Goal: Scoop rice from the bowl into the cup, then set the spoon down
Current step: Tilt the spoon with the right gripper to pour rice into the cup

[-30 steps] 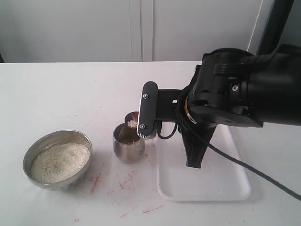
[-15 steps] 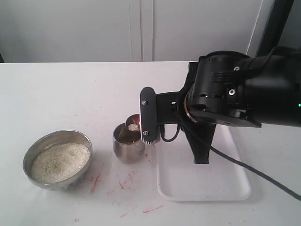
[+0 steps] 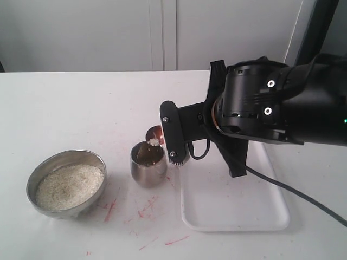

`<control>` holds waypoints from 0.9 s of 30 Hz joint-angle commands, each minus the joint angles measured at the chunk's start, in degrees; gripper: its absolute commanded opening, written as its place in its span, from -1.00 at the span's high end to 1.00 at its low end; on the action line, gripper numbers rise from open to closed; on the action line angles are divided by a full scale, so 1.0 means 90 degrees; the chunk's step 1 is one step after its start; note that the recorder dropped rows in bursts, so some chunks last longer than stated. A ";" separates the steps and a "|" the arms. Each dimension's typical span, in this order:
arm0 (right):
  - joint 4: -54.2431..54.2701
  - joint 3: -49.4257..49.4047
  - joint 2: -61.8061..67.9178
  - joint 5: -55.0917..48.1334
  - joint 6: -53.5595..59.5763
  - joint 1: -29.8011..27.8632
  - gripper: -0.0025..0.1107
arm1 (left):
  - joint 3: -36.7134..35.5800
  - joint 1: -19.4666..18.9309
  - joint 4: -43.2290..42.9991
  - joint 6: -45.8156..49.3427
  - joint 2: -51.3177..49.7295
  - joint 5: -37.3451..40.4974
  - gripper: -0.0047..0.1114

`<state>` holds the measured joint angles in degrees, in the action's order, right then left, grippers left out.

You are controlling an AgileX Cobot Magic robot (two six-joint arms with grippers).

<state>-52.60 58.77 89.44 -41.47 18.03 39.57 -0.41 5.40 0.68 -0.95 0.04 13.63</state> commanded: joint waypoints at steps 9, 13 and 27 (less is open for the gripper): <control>-0.0161 -0.0023 -0.0002 0.0155 0.0563 0.0005 0.94 | 0.0045 -0.0010 0.0060 -0.0013 -0.0005 -0.0006 0.67; -0.0161 -0.0023 -0.0002 0.0213 0.0857 0.0005 0.94 | 0.0045 -0.0010 0.0060 -0.0013 -0.0005 -0.0006 0.67; -0.0460 -0.0023 -0.0002 0.0296 0.1369 0.0005 0.94 | 0.0045 -0.0010 0.0060 -0.0013 -0.0005 -0.0006 0.67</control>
<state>-54.96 58.77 89.44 -38.91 29.82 39.57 -0.41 5.40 0.68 -0.95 0.04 13.63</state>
